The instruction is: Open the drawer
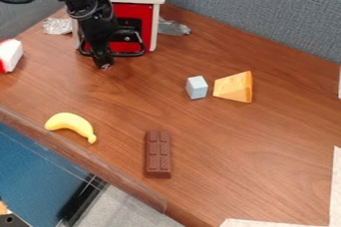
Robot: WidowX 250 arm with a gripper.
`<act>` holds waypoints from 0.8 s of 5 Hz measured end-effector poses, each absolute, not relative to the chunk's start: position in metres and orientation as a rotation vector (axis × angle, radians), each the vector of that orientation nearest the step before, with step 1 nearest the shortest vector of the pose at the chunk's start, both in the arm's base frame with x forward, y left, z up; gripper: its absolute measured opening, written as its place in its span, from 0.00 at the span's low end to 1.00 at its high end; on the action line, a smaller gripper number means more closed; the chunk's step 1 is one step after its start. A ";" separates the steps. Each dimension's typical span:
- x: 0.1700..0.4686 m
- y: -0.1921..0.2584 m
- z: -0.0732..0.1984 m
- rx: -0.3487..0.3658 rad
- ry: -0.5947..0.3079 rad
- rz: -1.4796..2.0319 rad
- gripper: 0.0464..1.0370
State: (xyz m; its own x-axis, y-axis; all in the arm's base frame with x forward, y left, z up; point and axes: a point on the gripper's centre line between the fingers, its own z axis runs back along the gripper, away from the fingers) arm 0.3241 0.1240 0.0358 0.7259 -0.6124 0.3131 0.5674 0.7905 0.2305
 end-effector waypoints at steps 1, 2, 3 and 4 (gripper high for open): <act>0.322 0.123 0.035 0.125 -0.387 -0.662 0.17; 0.313 0.116 0.035 0.098 -0.381 -0.656 0.16; 0.305 0.107 0.041 0.089 -0.392 -0.655 0.16; 0.295 0.100 0.043 0.072 -0.389 -0.652 0.16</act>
